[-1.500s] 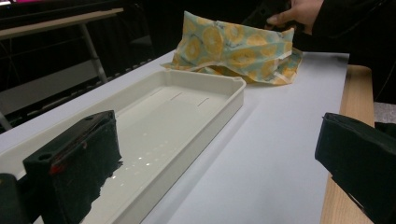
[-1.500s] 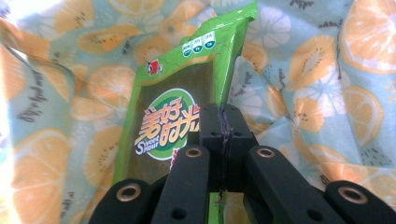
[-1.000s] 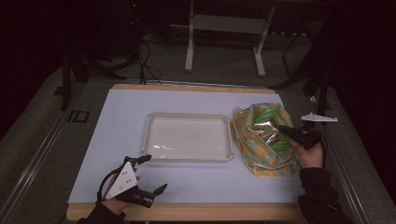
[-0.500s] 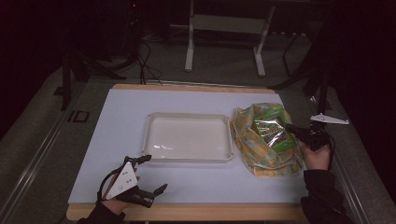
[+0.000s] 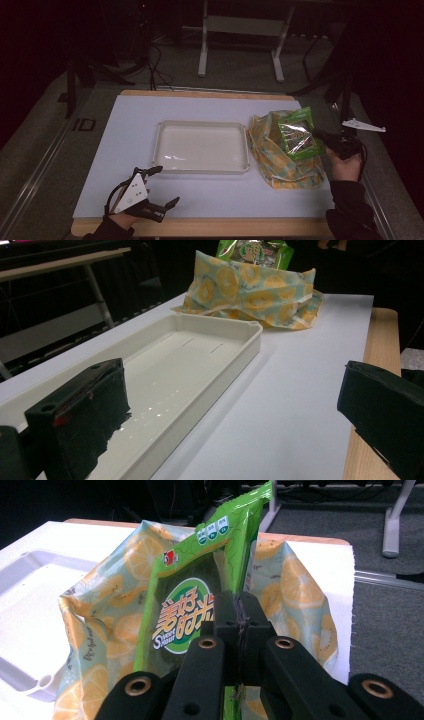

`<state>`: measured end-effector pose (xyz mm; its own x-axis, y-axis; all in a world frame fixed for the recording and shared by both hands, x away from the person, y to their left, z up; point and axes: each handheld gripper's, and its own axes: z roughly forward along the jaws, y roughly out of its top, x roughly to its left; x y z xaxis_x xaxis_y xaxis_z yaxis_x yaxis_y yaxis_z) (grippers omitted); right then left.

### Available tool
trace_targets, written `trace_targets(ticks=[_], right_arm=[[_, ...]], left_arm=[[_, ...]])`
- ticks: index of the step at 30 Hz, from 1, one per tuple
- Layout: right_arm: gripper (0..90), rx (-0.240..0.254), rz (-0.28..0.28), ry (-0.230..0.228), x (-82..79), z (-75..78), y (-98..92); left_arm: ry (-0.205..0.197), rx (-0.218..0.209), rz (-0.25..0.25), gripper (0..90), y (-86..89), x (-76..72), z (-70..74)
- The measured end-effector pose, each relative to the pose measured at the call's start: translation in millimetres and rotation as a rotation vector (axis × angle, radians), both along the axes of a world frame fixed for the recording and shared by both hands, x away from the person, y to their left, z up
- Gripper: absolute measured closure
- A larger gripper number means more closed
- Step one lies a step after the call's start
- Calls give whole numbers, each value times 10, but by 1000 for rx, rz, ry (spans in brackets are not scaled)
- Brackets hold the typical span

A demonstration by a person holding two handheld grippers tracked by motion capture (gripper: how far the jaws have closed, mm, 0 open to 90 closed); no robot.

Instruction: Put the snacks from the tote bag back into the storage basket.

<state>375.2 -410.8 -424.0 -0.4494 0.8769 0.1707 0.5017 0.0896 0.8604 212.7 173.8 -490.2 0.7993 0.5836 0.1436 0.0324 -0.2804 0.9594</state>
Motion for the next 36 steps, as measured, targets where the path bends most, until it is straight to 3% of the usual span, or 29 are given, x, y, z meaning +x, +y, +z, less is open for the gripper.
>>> trace_targets(ticks=[24,36], right_arm=[[897,14,-29,-70,-141,358,-43],[897,37,-32,-109,-172,564,55]], left_arm=[[-3,-6,-3,4,-5,0,3],[-8,-10,-2,4,-6,-2,6]])
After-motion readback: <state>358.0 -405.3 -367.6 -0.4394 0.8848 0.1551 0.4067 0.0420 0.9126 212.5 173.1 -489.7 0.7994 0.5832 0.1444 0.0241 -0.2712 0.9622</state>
